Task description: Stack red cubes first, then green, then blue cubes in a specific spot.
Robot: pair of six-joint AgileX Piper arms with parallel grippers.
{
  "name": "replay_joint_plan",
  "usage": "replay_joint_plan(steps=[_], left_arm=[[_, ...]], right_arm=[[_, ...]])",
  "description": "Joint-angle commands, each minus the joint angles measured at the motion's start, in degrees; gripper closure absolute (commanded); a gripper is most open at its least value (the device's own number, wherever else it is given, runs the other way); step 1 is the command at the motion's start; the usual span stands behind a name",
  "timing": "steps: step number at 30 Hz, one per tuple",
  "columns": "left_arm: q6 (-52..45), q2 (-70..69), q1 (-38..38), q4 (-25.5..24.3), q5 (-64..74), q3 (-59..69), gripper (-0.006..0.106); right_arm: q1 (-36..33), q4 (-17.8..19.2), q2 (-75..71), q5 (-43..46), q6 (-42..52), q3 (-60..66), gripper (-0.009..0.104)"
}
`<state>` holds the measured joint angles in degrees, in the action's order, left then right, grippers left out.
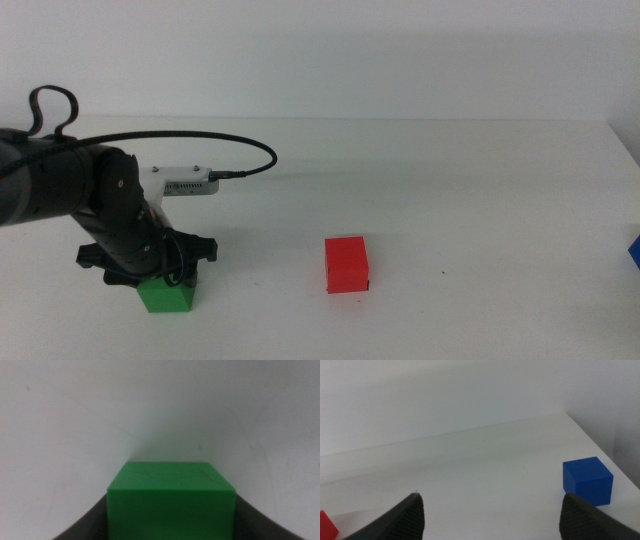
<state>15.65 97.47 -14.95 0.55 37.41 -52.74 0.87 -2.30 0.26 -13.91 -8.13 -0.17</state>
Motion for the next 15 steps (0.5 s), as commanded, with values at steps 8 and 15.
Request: replay_joint_plan(steps=[8,15], left_arm=[[21.9,2.3,-19.2,-8.0,19.7,-25.5,0.099],[27.3,13.6,-26.4,-6.5,24.4,-42.6,0.092]], right_arm=[[0.2,0.6,-0.3,0.6,0.3,0.2,0.002],[0.2,0.6,-0.3,0.6,0.3,0.2,0.002]])
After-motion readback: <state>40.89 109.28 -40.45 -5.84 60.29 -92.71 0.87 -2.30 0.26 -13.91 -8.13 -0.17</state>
